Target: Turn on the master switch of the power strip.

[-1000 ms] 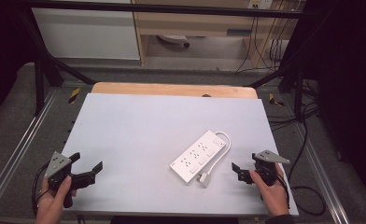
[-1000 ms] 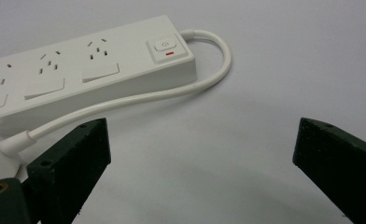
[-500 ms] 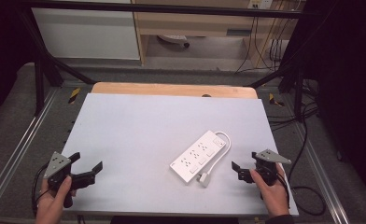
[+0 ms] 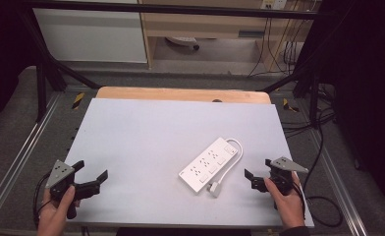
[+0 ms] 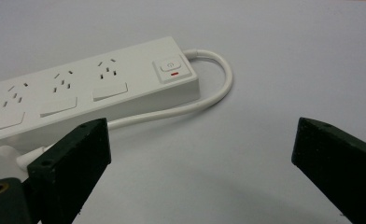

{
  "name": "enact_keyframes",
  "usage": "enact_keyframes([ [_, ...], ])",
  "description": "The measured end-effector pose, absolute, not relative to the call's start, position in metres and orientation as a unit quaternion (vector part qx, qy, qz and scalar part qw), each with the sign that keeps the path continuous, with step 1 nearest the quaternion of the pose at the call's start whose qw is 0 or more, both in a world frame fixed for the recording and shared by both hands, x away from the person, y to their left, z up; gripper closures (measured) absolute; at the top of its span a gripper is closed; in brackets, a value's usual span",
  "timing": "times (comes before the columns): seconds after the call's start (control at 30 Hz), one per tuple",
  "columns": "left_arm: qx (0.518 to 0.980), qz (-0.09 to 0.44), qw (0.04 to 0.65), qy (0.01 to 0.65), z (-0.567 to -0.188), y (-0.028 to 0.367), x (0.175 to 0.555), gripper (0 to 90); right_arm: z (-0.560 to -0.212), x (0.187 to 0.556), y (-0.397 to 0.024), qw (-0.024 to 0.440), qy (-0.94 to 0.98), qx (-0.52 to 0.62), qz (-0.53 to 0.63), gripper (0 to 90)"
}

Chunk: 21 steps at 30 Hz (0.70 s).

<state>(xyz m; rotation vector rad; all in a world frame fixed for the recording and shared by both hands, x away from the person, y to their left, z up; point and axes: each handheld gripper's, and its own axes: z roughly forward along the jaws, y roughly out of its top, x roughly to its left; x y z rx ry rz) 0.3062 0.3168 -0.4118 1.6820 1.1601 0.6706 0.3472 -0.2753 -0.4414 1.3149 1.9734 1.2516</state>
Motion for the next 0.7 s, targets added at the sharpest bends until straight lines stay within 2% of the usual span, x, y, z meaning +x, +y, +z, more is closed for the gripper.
enact_keyframes([
  [0.7,0.687,0.272,0.477,0.476,-0.412,0.316,0.306,6.2,-0.425,0.354,-0.270,0.235,0.712,0.475,0.461,3.0],
])
